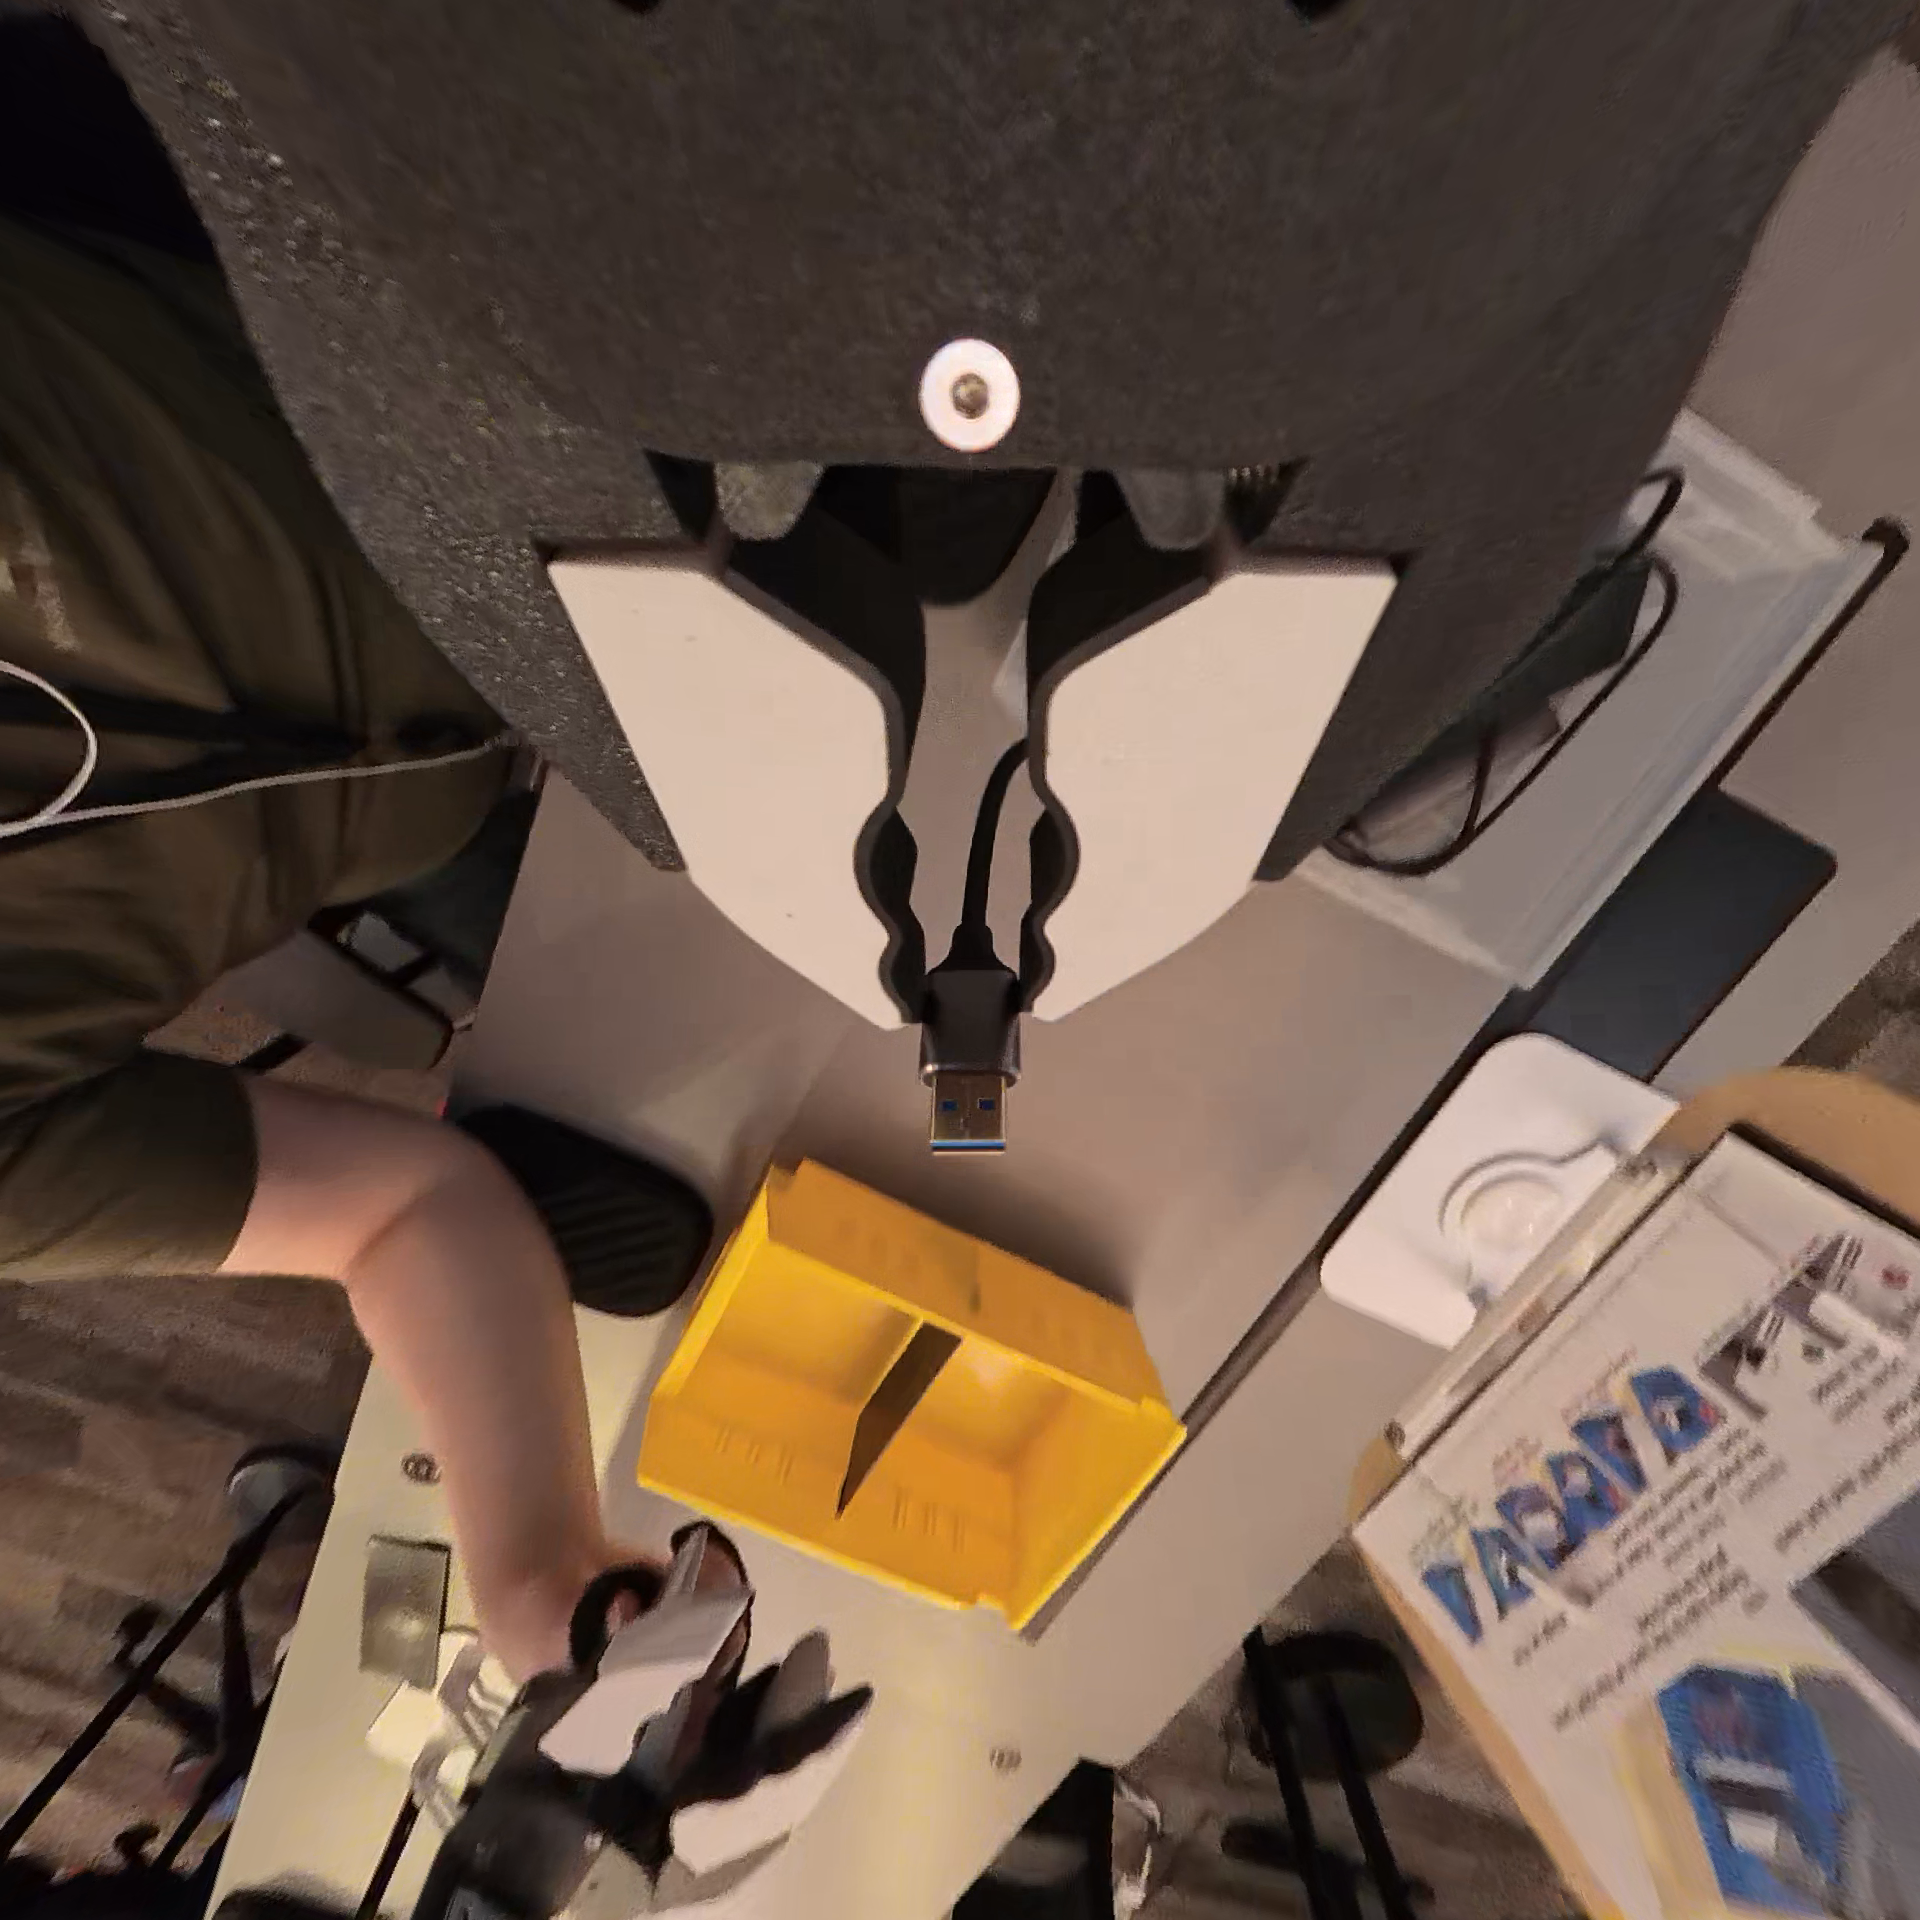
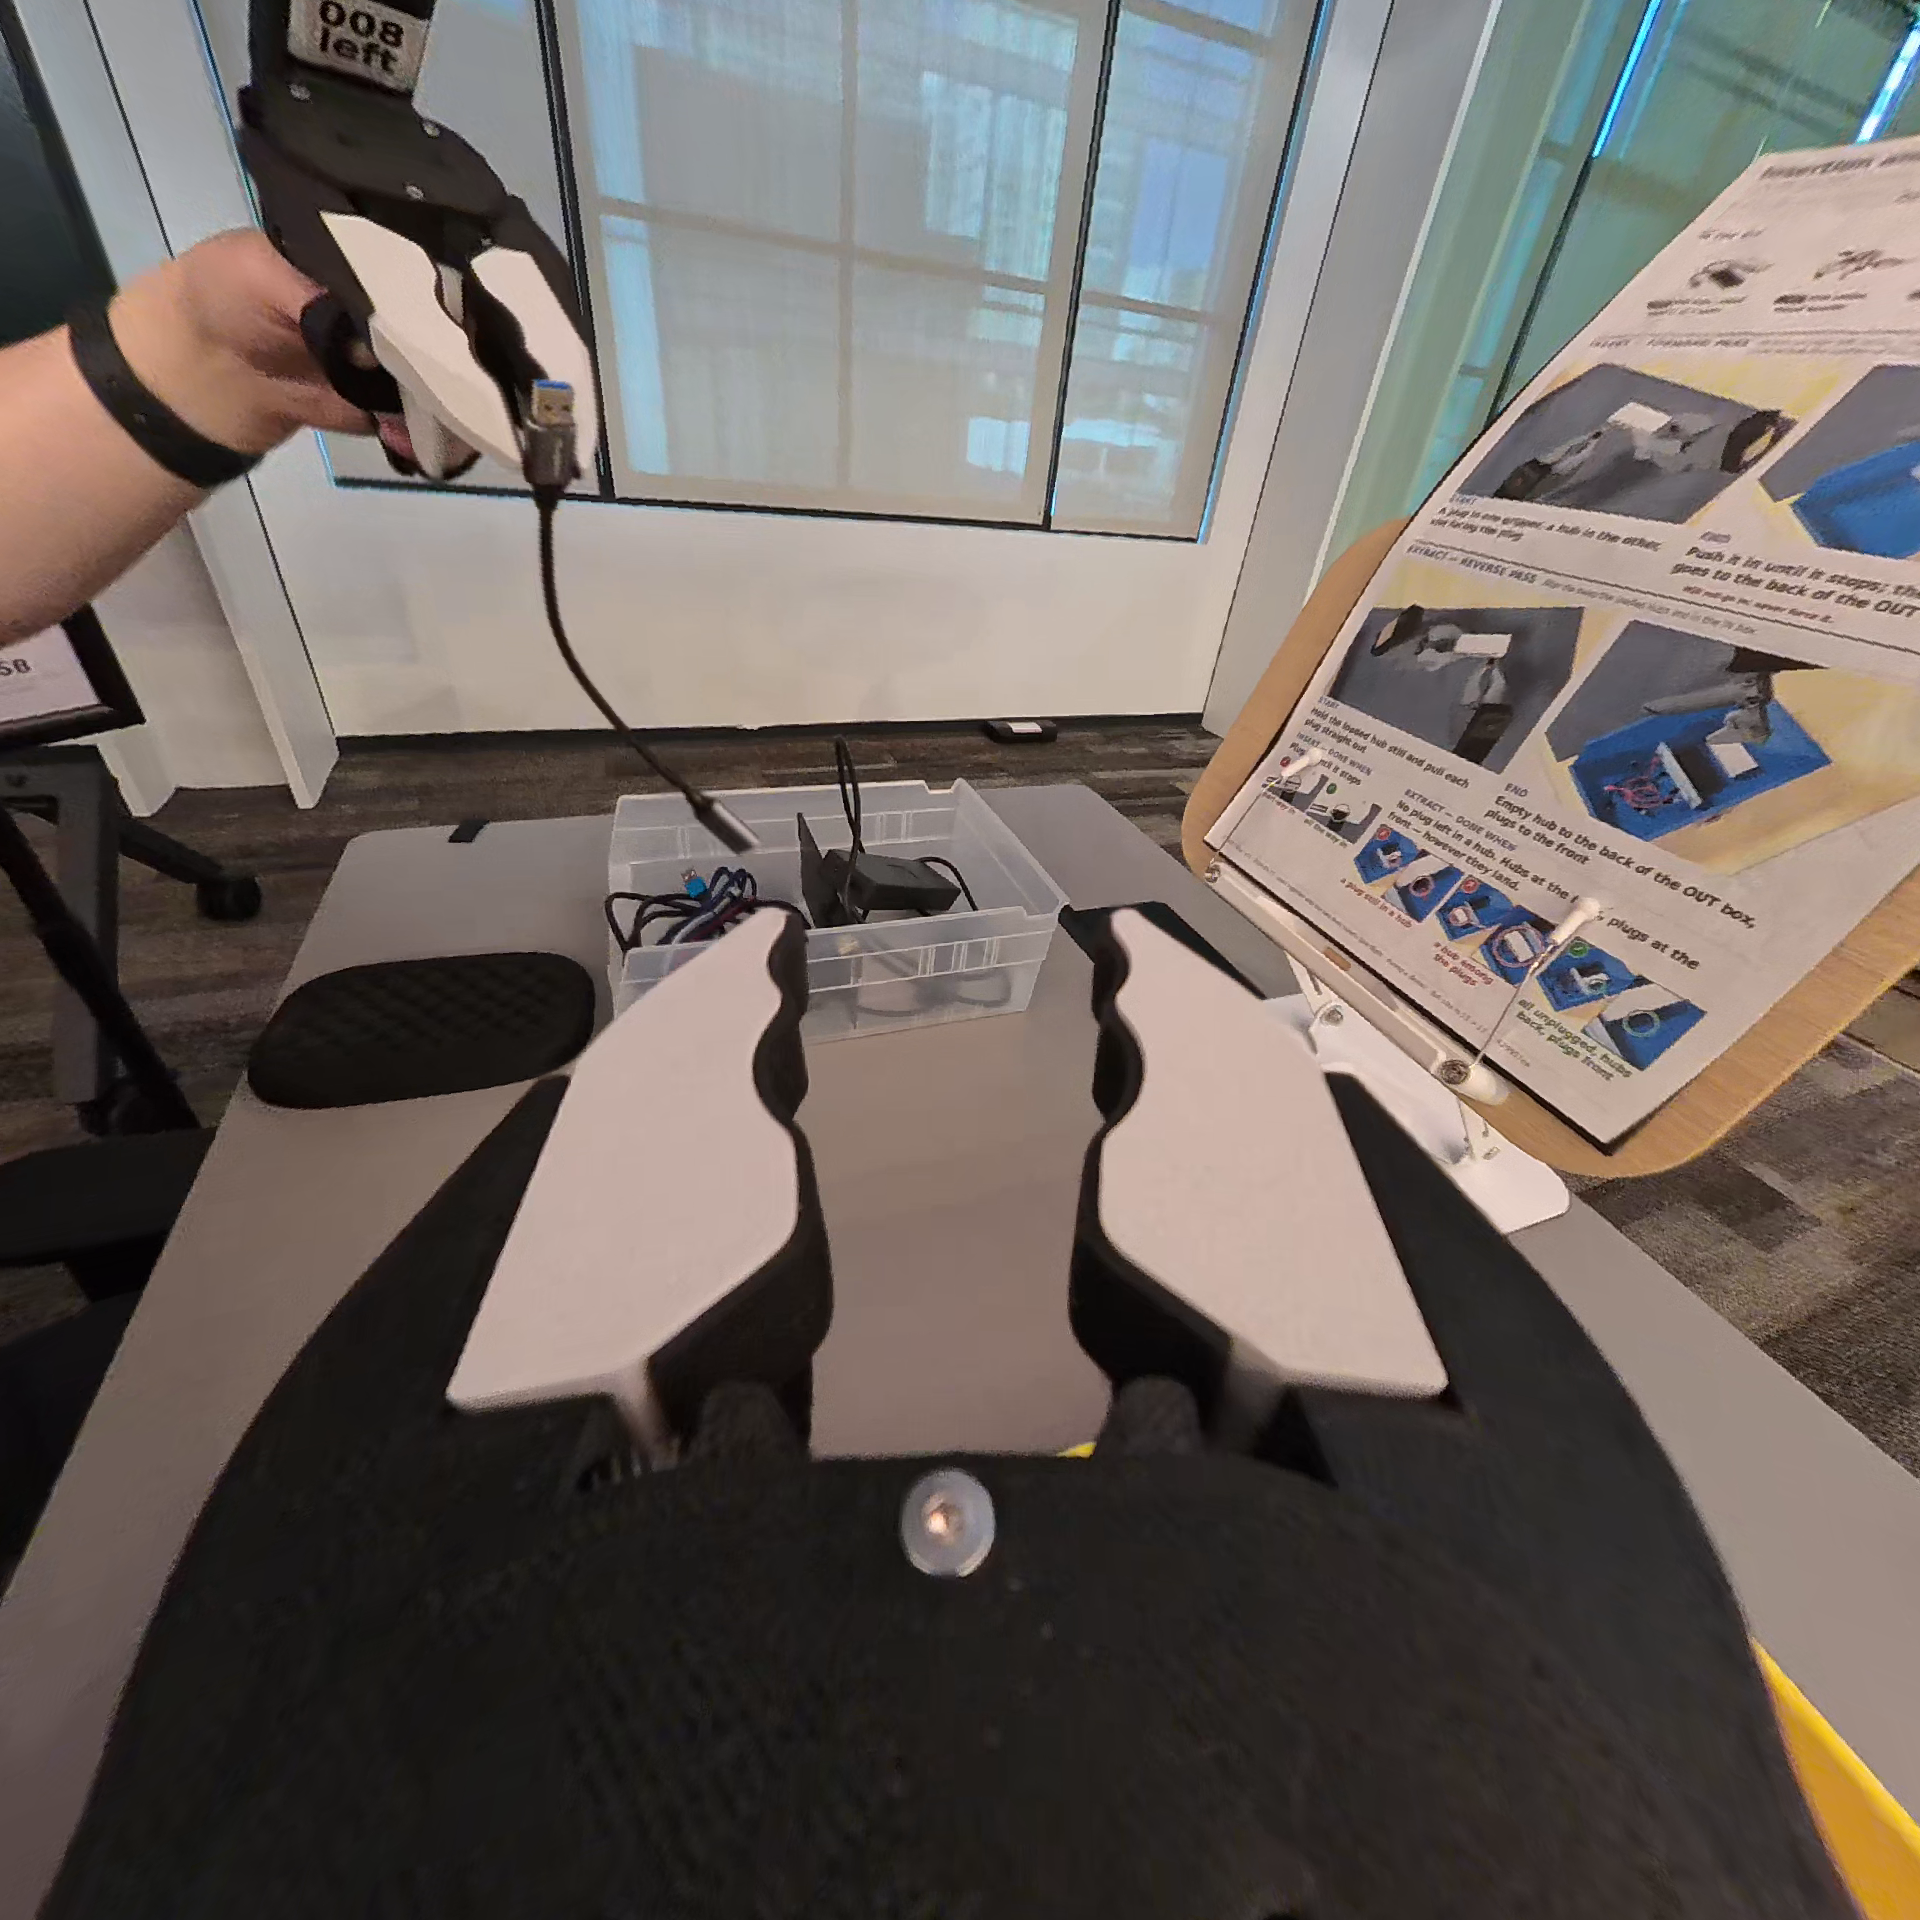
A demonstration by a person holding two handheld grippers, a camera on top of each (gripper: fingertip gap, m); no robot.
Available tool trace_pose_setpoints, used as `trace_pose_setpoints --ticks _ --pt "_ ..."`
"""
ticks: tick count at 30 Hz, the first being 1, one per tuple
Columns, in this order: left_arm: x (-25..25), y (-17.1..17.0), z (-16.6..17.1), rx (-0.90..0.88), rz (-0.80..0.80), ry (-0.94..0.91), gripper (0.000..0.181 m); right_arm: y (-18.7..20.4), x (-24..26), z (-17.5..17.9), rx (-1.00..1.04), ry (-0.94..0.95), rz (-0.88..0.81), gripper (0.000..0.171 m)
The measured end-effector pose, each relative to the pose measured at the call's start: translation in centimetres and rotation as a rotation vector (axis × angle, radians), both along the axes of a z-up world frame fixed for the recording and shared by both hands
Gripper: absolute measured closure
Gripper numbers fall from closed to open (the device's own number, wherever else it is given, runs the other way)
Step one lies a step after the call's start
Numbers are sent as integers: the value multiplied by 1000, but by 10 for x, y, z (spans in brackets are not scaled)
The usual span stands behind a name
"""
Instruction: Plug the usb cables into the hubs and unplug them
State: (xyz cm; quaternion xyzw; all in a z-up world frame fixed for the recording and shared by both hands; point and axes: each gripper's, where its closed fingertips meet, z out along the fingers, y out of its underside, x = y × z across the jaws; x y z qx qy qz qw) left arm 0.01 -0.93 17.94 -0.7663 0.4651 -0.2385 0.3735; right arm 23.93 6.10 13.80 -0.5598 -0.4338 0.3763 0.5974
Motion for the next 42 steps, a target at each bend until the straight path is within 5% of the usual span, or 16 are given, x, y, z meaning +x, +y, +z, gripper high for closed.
trace_pose_setpoints --ticks 8,14,18,31,36,42 --pt "97 35 -71 124 17 -67 165 -7 23 7 17 -8 -29 117" --pt "144 48 -125 -66 39 -427 165 -3 41 2 9 -35 -76 117" --pt "156 52 -186 47 74 -237 165 2 45 -5 -7 -69 -88 117" --pt "176 24 -284 6 91 3 166 22 31 -27 -19 -157 -117 117" --pt "168 10 -289 -10 118 -29 158 26 34 -30 -24 -171 -135 117" --pt "79 25 -210 299 318 -11 151 28 39 -29 -36 -150 -143 117"
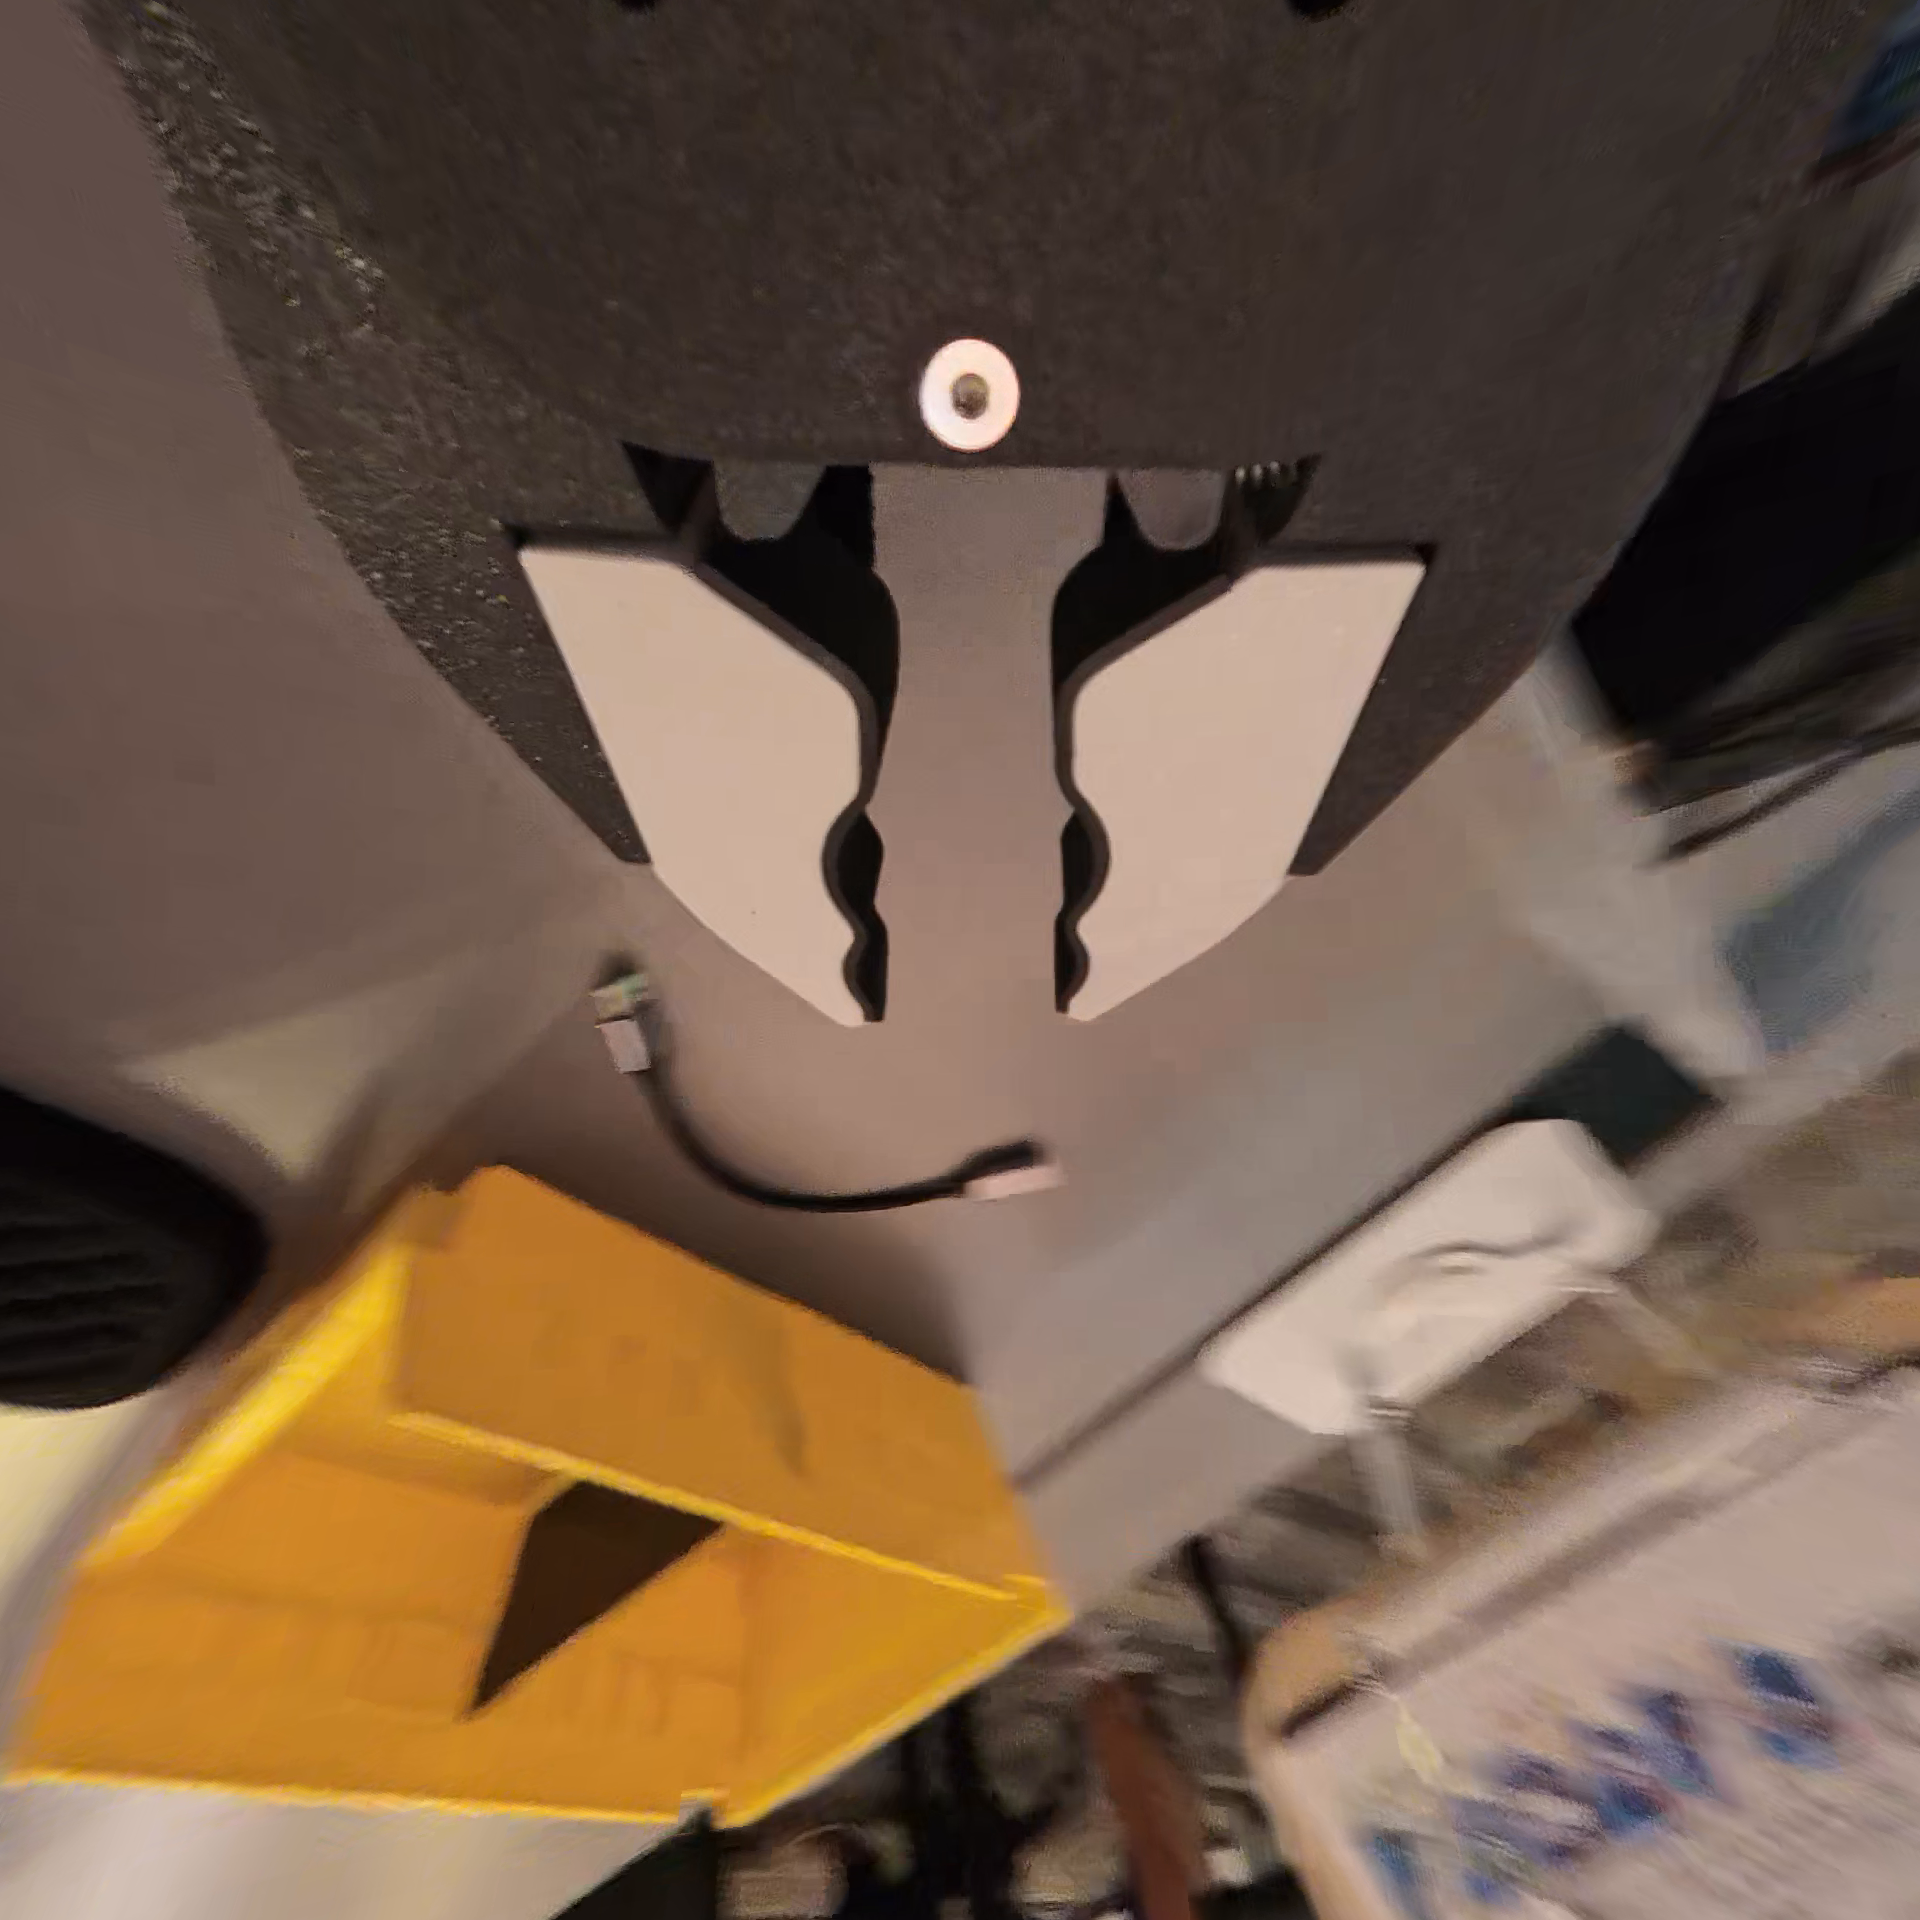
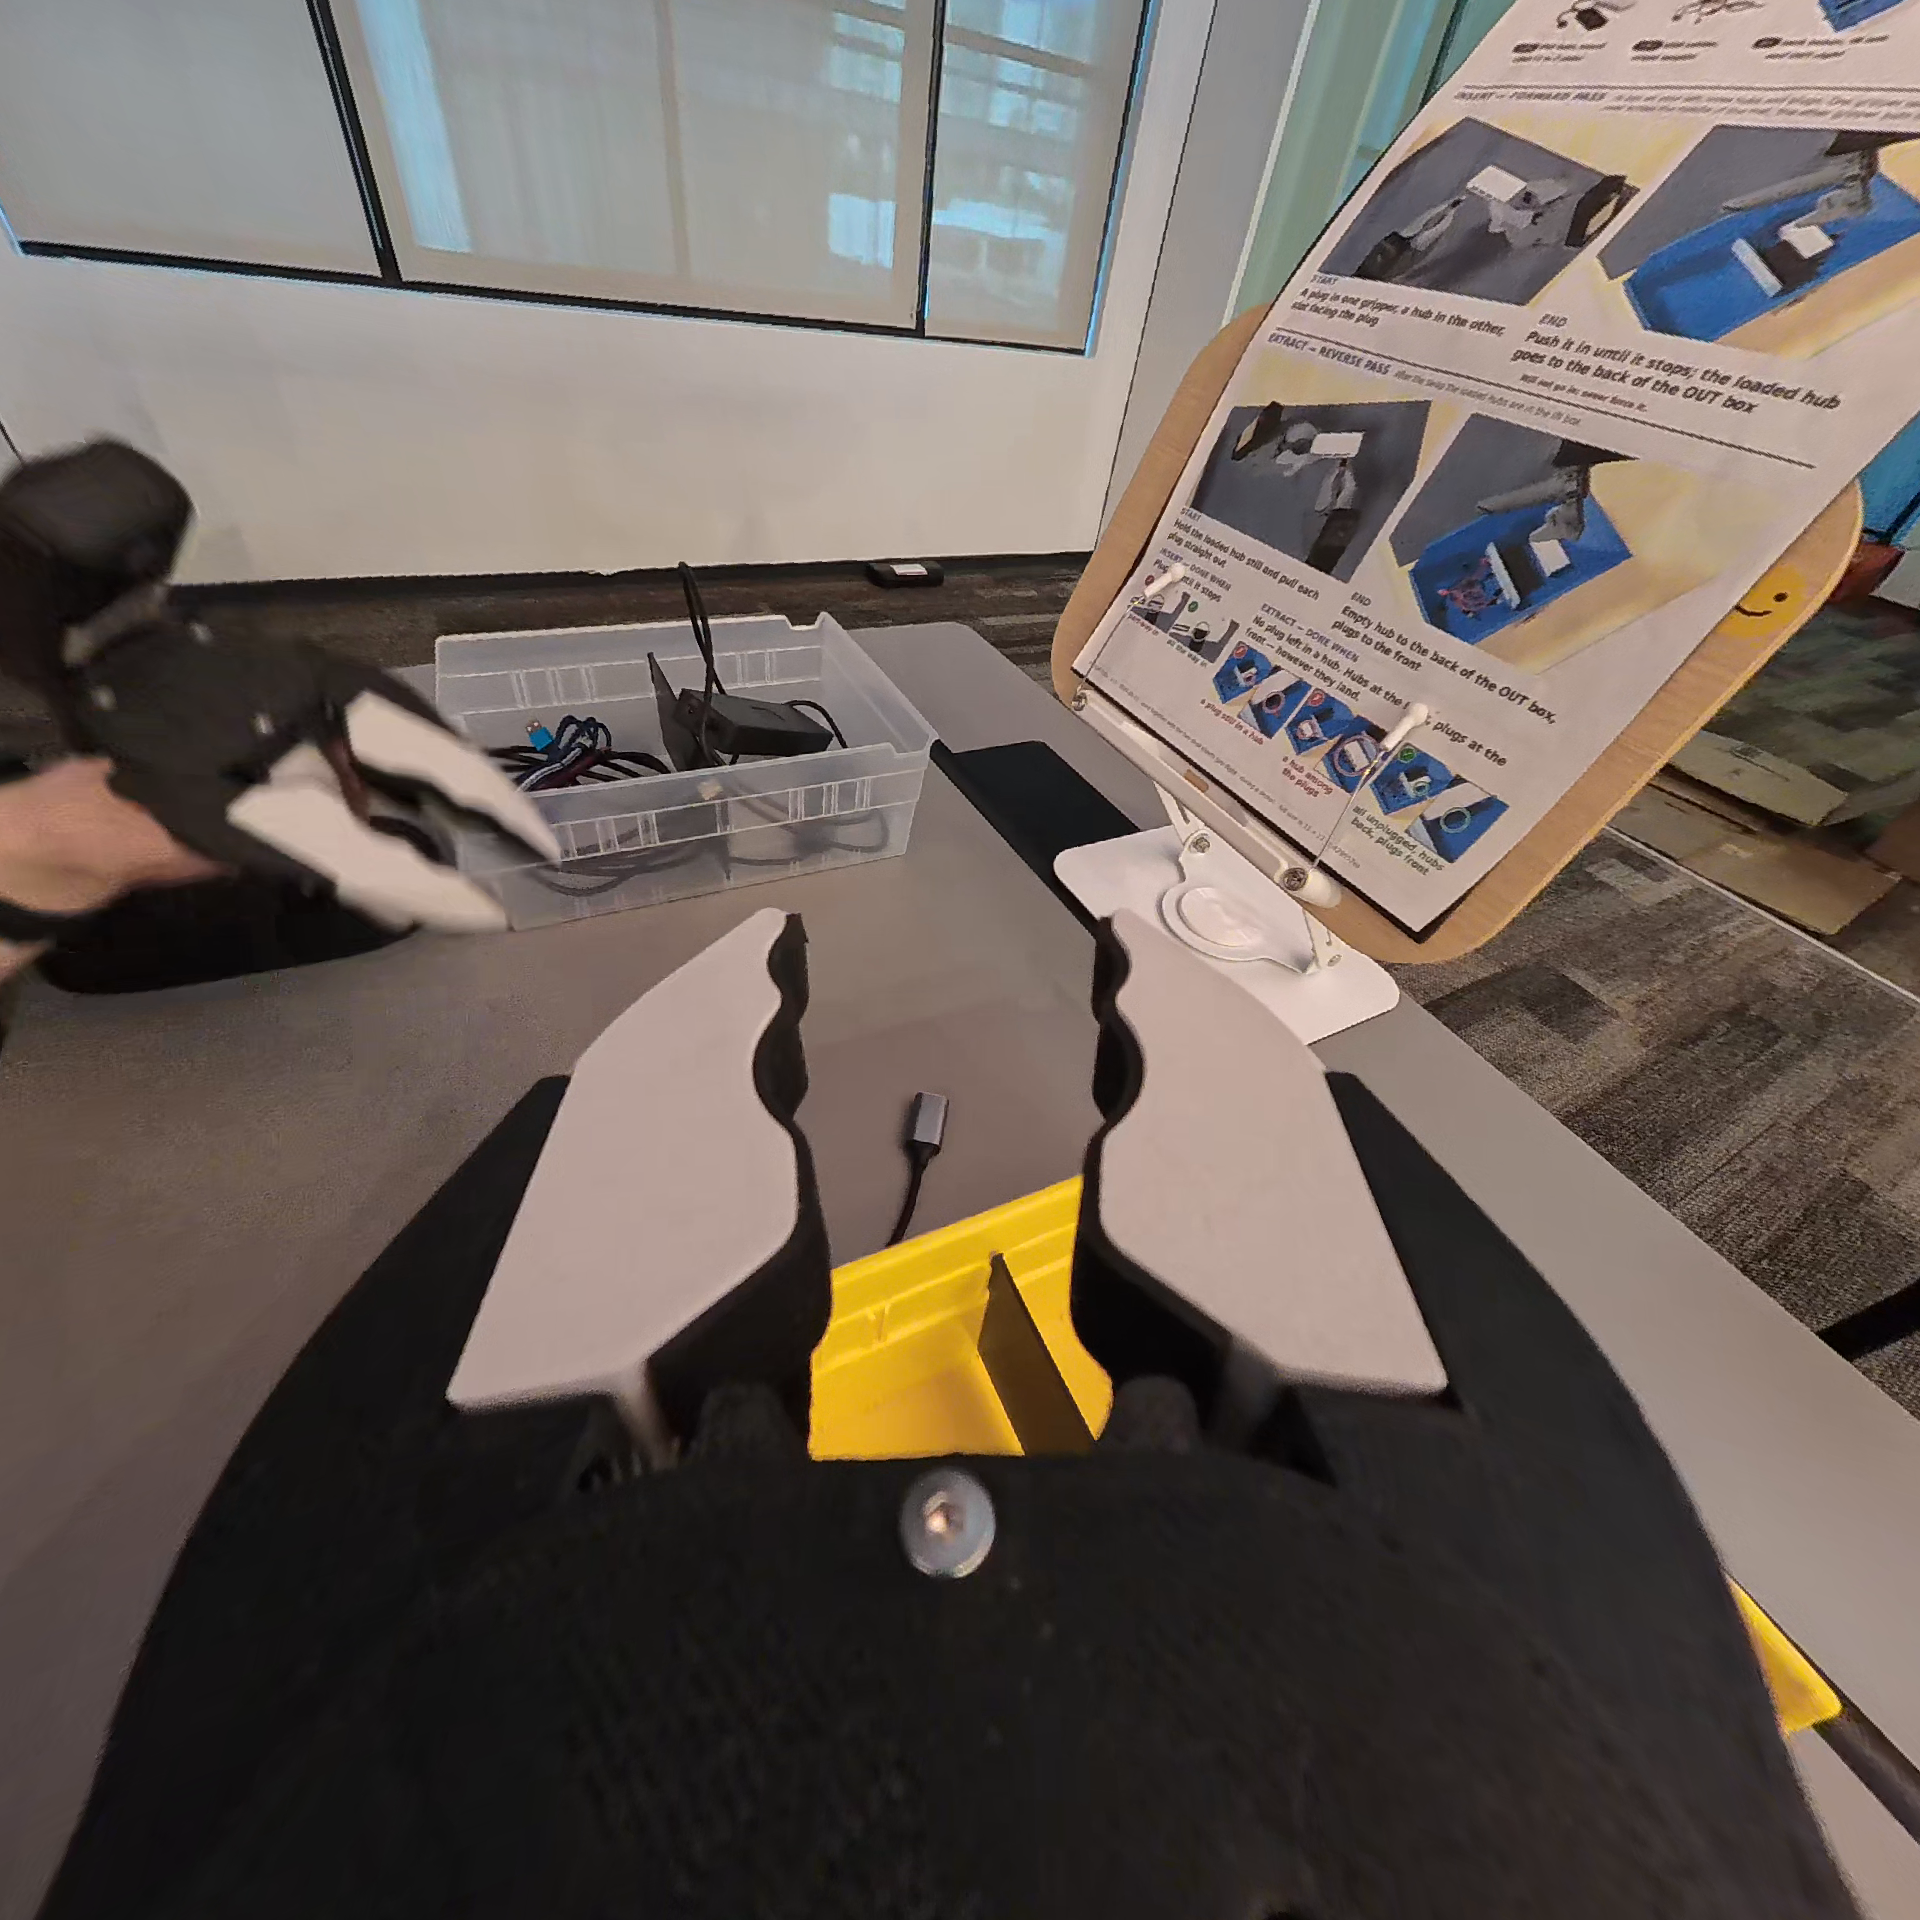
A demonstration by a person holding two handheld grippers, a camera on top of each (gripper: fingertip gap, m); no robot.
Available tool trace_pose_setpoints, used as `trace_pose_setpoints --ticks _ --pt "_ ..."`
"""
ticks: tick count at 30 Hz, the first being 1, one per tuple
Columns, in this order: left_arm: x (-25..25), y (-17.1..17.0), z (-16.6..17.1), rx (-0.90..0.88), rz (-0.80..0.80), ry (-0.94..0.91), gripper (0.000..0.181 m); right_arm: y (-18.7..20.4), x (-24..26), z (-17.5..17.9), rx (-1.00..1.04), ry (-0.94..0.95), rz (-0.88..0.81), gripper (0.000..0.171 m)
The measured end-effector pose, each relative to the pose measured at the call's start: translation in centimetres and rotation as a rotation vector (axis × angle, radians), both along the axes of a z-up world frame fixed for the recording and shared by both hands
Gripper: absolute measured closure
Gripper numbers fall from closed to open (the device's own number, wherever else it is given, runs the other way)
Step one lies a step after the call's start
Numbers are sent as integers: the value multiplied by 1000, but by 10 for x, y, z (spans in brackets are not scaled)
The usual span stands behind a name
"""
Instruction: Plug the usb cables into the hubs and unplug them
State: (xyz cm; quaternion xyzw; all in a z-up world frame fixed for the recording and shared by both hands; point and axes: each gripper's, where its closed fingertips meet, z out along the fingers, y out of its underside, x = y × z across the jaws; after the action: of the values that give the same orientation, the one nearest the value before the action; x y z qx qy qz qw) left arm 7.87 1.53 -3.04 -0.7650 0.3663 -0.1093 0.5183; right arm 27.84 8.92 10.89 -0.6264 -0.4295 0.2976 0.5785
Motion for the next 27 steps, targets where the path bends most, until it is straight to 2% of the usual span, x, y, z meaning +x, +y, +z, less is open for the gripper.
trace_pose_setpoints --ticks 4,6,9,14,17,24,27 --pt "-117 36 30 119 220 313 142 3 2 -2 -8 -1 -8 117" --pt "-165 54 24 82 263 463 140 5 2 -3 -11 -5 -13 117" --pt "-206 77 11 87 275 610 137 7 1 -5 -11 -19 -22 117" --pt "-224 107 -16 69 310 717 134 9 0 -10 -17 -40 -31 117" --pt "-220 119 -23 61 265 753 134 12 2 -15 -32 -47 -40 117" --pt "-217 124 -27 32 195 920 136 14 3 -19 -39 -62 -45 117" --pt "-217 125 -25 8 188 933 141 13 2 -18 -35 -69 -43 117"
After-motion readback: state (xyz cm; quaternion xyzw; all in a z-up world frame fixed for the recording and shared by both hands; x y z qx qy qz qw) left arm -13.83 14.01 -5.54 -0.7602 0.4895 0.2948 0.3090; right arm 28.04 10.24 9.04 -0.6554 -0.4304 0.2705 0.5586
